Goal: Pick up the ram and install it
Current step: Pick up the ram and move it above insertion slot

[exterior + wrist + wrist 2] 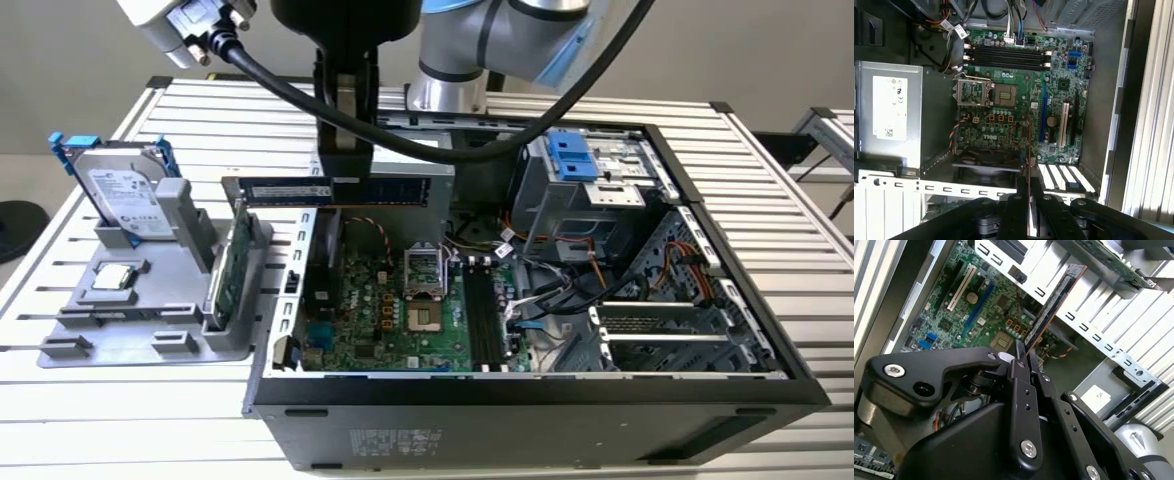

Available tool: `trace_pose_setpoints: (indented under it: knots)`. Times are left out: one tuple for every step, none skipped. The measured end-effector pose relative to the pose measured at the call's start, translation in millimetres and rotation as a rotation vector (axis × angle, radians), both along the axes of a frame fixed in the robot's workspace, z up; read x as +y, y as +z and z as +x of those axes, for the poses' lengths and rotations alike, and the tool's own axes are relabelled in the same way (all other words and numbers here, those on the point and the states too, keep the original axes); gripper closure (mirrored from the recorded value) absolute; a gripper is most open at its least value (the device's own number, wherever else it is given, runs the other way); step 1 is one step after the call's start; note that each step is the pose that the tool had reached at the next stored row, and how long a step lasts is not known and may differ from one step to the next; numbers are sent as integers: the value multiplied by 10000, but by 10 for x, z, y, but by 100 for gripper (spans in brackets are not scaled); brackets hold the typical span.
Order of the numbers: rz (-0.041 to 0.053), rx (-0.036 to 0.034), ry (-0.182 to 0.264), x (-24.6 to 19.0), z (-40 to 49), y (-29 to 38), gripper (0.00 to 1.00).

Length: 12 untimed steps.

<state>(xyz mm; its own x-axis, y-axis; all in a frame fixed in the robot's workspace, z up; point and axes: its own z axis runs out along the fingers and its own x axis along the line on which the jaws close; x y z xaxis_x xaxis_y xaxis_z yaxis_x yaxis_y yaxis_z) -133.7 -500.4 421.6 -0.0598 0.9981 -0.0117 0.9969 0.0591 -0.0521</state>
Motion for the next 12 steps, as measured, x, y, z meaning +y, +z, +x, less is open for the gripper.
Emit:
trace_pose_setpoints:
  knots:
    - [-1,0,0,0,8,0,100]
    - [0,0,1,0,16,0,100]
    - [1,0,0,0,24,0,100]
    - [-1,1,0,0,32,1,100]
    - [1,0,0,0,40,-1,100]
    - [-1,1,1,0,48,0,100]
    - [1,0,0,0,56,0,100]
    - [0,0,0,0,63,0,100]
    - [-1,1,1,0,71,0,100]
    - [0,0,1,0,79,0,100]
    - [1,0,0,0,87,-1,100]
    - [-1,1,0,0,94,0,100]
